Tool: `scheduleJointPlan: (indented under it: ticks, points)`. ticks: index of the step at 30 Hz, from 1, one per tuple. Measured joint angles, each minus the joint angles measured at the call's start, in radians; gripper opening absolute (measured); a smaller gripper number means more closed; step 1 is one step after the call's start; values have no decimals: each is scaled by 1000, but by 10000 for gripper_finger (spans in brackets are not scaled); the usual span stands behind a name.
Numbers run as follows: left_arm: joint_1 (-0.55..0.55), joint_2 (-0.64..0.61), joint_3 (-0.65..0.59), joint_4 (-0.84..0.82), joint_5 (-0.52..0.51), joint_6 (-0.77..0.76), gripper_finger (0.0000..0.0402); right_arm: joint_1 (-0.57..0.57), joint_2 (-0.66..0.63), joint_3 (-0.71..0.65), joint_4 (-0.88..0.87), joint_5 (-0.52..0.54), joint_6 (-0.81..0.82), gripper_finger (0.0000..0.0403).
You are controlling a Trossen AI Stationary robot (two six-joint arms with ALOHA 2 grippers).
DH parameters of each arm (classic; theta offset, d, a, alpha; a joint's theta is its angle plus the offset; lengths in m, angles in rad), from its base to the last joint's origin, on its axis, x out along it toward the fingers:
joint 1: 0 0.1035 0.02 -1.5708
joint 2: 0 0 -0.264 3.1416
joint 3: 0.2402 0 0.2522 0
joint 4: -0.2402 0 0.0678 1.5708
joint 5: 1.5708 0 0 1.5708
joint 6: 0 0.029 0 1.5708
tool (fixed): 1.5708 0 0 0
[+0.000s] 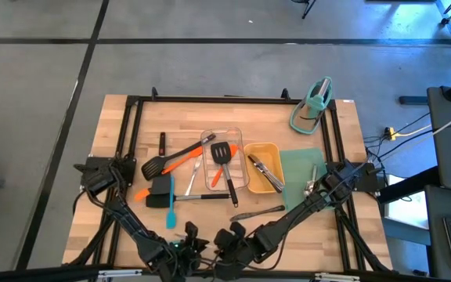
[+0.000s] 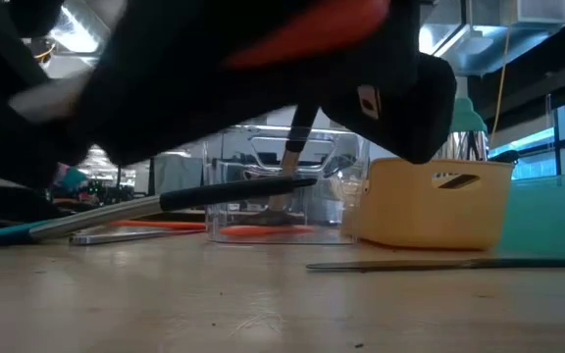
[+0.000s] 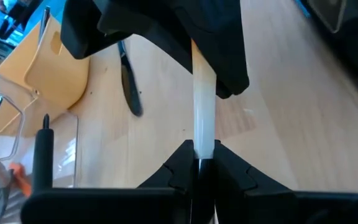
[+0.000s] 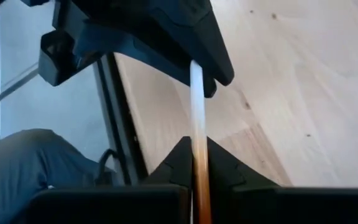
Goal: Pick & Place Kitchen Items
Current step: Put the orange table knife into the yellow bin
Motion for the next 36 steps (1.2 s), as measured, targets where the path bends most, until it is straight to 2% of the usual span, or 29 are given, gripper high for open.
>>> scheduleJointPlan:
  ticks: [4,8,13,22,25,31,36]
  points:
    - [-14,-4,2,-12,2,-54,50,3,1,0,28,4,0,16]
    - [-36,-29,1,-36,4,-38,83,6,1,0,41,10,0,16]
    - [-85,-111,1,-72,-60,-52,104,7,1,0,66,51,-1,16]
    - [-199,-285,1,-255,-157,-248,100,11,-2,0,130,143,-3,16]
    - [-254,-333,1,-307,-229,-311,94,17,-20,0,121,194,-3,16]
    - [-374,-372,1,-364,-379,-393,83,39,-117,0,-40,281,46,16]
    - [-424,-372,1,-366,-452,-399,77,60,-224,0,-291,366,150,16]
